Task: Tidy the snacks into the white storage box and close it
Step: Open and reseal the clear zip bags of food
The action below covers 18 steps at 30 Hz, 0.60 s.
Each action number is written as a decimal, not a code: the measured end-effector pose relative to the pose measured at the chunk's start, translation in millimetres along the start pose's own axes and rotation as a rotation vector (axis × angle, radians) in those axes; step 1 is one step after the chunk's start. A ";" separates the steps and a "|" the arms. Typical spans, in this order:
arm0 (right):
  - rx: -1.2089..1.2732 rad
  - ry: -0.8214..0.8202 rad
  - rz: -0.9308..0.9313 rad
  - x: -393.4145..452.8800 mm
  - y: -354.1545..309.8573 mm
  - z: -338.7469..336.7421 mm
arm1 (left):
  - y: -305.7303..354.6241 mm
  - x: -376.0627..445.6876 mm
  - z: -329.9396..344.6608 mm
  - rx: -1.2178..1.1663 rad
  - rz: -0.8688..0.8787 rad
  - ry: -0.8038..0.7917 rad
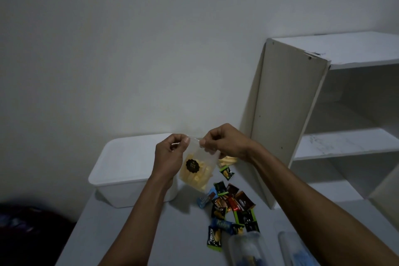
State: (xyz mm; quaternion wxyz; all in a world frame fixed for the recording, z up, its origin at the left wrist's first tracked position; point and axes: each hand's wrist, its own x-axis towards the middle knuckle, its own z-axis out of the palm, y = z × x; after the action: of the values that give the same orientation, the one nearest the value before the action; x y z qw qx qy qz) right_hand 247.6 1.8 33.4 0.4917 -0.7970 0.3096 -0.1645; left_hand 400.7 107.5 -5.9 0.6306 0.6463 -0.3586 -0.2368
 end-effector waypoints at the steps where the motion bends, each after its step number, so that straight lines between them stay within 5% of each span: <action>1: 0.024 0.011 0.017 -0.3 1.8 1.3 | -0.8 -0.7 2.5 0.010 -0.002 0.048; 4: 0.070 0.120 0.025 -1.2 8.7 8.2 | -1.4 -6.3 11.3 0.112 -0.027 0.166; 18: 0.275 0.243 0.149 -8.5 17.5 37.0 | 5.6 -15.6 26.6 0.109 -0.115 0.041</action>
State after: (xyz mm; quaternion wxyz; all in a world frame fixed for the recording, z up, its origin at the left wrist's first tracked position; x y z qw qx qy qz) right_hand 256.4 26.9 1.1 0.5658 -0.6714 0.3994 -0.2635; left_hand 369.7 102.6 -5.2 0.5871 0.7038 -0.3204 -0.2393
